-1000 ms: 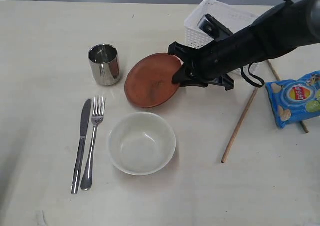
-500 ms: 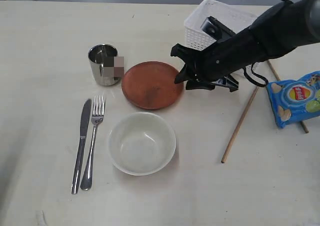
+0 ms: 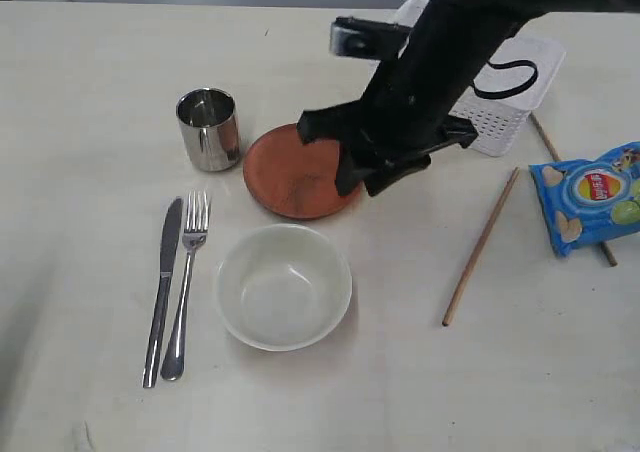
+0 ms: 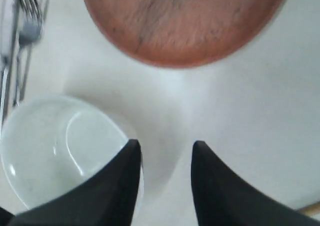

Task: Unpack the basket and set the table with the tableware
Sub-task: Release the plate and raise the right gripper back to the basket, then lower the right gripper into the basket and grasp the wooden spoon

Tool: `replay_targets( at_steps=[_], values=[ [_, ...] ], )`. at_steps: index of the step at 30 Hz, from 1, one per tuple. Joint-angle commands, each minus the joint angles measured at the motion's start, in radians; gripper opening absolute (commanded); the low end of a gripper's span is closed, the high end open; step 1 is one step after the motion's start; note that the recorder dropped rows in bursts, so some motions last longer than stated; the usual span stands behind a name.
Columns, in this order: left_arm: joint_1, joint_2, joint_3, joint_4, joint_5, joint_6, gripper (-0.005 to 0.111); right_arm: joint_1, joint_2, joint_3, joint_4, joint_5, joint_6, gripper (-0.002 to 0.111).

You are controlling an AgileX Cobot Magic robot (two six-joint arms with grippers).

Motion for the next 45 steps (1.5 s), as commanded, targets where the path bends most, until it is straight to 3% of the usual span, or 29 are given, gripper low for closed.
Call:
replay_targets(
  at_steps=[1, 8, 19, 22, 26, 31, 38, 45],
  values=[
    [0.002, -0.003, 0.002, -0.009, -0.007, 0.000, 0.000, 0.093, -0.012, -0.006, -0.088, 0.087, 0.042, 0.034],
    [0.002, -0.003, 0.002, -0.009, -0.007, 0.000, 0.000, 0.191, -0.001, -0.006, -0.178, 0.052, 0.128, 0.037],
    [0.002, -0.003, 0.002, -0.009, -0.007, 0.000, 0.000, 0.185, 0.014, -0.039, -0.261, 0.093, 0.218, 0.037],
    [0.002, -0.003, 0.002, -0.009, -0.007, 0.000, 0.000, 0.135, -0.038, -0.099, -0.265, 0.148, 0.215, 0.037],
    [0.002, -0.003, 0.002, -0.009, -0.007, 0.000, 0.000, -0.007, -0.086, -0.208, -0.301, 0.206, 0.194, 0.037],
    [0.002, -0.003, 0.002, -0.009, -0.007, 0.000, 0.000, -0.167, -0.078, -0.316, -0.388, 0.164, 0.151, 0.037],
    [0.002, -0.003, 0.002, -0.009, -0.007, 0.000, 0.000, -0.318, 0.140, -0.459, -0.399, 0.231, -0.038, 0.037],
    [0.002, -0.003, 0.002, -0.009, -0.007, 0.000, 0.000, -0.373, 0.365, -0.659, -0.262, 0.260, -0.297, 0.037]
  ],
)
